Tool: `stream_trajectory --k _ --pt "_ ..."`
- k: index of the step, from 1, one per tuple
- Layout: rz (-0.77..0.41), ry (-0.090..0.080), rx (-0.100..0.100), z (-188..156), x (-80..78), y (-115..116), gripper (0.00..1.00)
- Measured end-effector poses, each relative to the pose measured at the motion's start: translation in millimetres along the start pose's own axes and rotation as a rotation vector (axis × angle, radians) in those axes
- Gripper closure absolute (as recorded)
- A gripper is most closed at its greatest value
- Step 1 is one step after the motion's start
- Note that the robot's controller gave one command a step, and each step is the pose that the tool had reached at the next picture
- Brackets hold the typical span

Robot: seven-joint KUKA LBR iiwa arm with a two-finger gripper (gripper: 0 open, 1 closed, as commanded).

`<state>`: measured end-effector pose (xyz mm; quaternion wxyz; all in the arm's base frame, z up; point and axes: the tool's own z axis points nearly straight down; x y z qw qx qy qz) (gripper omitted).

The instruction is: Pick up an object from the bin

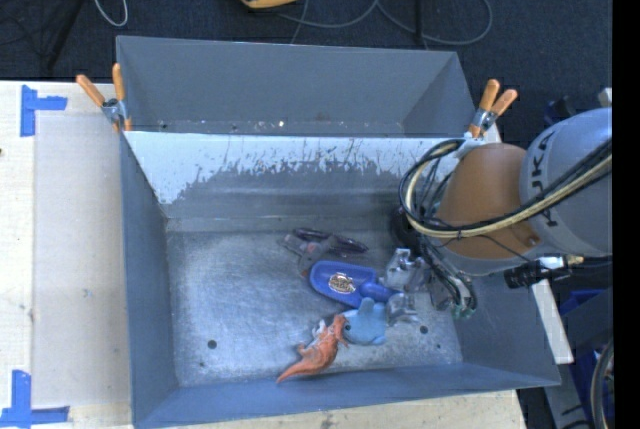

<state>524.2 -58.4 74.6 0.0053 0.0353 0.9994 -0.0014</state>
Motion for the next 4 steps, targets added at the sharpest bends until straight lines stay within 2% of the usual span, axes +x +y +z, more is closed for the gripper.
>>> stream_trajectory --k 1,2,3,4 --pt "-0.001 0.0 0.0 0.0 0.0 0.1 1.0" --pt "-0.168 0.01 -0.003 -118.5 17.2 7.9 1.0" --pt "-0.17 0.011 -0.003 -118.4 17.3 7.9 1.0" --pt "-0.378 0.004 -0.003 -265.5 -13.4 -24.8 1.0"
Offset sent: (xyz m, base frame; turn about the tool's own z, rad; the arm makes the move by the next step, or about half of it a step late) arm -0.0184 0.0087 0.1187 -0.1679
